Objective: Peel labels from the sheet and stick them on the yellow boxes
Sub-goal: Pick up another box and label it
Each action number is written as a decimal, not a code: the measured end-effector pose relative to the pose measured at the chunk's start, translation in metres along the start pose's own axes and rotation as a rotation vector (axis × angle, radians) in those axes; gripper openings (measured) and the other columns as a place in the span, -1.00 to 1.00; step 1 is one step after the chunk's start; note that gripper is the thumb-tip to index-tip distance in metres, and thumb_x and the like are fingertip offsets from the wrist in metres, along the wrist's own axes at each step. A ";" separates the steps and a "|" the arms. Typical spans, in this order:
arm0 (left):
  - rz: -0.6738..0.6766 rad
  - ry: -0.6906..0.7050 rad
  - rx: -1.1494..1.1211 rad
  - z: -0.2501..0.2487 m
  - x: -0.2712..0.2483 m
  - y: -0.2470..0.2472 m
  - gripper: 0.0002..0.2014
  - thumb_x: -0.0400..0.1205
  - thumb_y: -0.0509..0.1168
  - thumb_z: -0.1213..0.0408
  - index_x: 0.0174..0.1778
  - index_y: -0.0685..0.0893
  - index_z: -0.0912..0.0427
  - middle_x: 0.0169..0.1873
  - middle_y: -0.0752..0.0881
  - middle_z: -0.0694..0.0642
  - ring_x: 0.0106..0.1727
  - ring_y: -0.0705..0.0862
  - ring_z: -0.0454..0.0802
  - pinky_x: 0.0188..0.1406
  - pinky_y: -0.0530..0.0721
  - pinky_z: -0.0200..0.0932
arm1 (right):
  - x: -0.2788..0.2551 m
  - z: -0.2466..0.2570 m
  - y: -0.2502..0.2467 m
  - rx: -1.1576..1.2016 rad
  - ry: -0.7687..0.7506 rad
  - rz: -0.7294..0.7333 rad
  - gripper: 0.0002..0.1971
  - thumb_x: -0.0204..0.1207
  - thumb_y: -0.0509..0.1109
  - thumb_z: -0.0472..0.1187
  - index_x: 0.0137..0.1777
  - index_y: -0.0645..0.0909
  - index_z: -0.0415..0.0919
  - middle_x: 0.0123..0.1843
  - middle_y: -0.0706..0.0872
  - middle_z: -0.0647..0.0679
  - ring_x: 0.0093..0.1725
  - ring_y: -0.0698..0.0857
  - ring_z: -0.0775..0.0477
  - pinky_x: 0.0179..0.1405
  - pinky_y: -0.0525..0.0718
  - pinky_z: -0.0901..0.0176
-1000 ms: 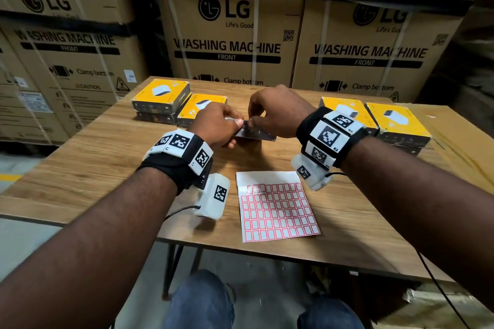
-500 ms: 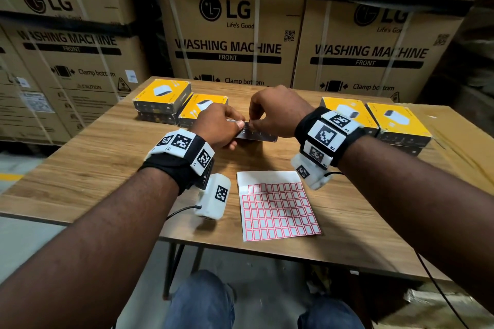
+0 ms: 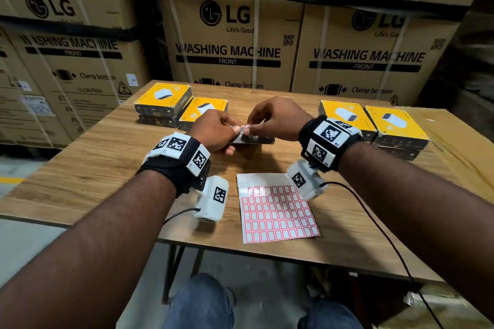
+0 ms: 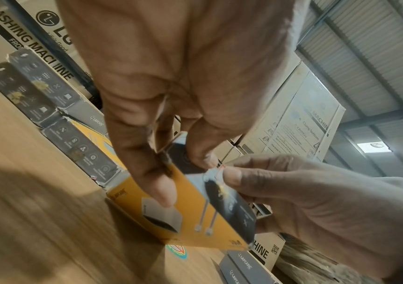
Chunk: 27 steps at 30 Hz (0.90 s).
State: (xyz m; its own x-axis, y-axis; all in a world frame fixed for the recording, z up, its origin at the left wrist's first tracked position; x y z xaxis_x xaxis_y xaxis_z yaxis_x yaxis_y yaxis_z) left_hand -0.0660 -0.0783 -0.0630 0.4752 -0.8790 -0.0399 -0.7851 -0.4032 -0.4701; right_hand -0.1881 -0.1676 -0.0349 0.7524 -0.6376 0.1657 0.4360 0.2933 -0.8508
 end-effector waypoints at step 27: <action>-0.016 -0.039 -0.013 0.000 -0.005 0.002 -0.80 0.70 0.32 0.23 0.18 0.64 0.23 0.04 0.76 0.25 -0.30 0.73 0.09 -0.22 0.80 -0.02 | -0.010 -0.025 0.011 0.268 0.018 0.074 -0.60 0.34 0.68 -0.13 0.17 0.69 0.02 0.02 0.73 0.12 0.01 0.69 0.07 0.08 0.69 0.10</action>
State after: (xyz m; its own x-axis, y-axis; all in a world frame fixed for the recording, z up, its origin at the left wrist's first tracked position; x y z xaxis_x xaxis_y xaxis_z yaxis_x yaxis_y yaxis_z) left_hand -0.0697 -0.0744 -0.0633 0.5027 -0.8619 -0.0668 -0.7822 -0.4206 -0.4596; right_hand -0.2029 -0.1757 -0.0580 0.7791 -0.6193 0.0972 0.4972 0.5160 -0.6975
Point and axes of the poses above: each hand's wrist, its own x-axis towards the middle knuckle, its own y-axis out of the palm, z = x × y, the point moved 5 cm from there along x, towards the middle knuckle
